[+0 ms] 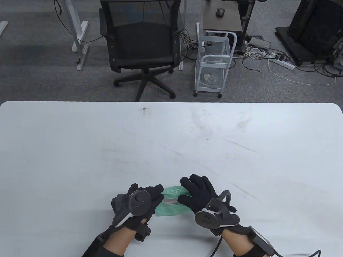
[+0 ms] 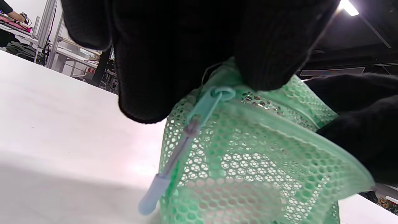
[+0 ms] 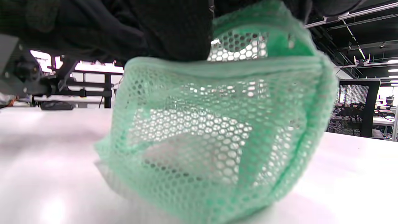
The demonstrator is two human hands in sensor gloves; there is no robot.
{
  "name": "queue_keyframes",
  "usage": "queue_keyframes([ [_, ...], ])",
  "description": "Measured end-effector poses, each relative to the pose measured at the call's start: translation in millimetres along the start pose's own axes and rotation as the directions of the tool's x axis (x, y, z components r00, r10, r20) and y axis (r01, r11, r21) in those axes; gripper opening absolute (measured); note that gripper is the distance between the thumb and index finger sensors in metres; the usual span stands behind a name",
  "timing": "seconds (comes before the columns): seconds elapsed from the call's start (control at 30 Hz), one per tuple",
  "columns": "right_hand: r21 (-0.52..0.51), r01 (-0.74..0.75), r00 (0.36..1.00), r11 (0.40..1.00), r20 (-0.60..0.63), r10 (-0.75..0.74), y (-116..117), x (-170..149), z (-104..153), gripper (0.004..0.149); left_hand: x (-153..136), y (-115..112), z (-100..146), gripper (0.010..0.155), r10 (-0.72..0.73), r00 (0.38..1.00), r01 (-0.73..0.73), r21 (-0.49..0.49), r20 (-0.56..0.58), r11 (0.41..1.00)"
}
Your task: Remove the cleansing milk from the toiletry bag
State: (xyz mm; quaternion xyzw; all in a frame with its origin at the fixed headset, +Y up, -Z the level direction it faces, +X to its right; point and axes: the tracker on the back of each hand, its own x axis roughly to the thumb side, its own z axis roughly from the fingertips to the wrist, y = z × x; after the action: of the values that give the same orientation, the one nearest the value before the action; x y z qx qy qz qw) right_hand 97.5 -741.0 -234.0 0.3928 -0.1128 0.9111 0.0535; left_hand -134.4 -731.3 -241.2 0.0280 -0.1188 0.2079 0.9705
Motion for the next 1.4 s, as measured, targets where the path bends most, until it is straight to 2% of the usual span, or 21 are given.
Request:
queue_keyframes([
  [0.27,0.127,-0.18,0.983,0.975,0.003,0.181,14,9,-9,0.053,0,-1,0,0.046,0.004,1.0,-0.004,-0.01,-0.004,1.0],
  [0.53,0.282,-0.236,0.97,0.93,0.004,0.245,29,10,-16,0.069,2,-4,-1,0.052,-0.006,1.0,0.006,-0.031,0.006,1.0],
  [0.83,0.376,-0.168,0.978,0.911,-0.055,0.203,39,-1,-23,0.07,5,-7,-2,0.055,-0.013,1.0,0.014,-0.055,0.015,0.998],
  [1.1,0.348,-0.143,0.98,0.927,-0.079,0.181,43,-6,-25,0.064,5,-7,-2,0.056,-0.014,1.0,0.015,-0.05,0.016,0.999],
  [1.4,0.351,-0.124,0.979,0.928,-0.107,0.171,53,-11,-24,0.066,6,-7,-1,0.056,-0.026,0.999,0.026,-0.043,0.02,0.999],
])
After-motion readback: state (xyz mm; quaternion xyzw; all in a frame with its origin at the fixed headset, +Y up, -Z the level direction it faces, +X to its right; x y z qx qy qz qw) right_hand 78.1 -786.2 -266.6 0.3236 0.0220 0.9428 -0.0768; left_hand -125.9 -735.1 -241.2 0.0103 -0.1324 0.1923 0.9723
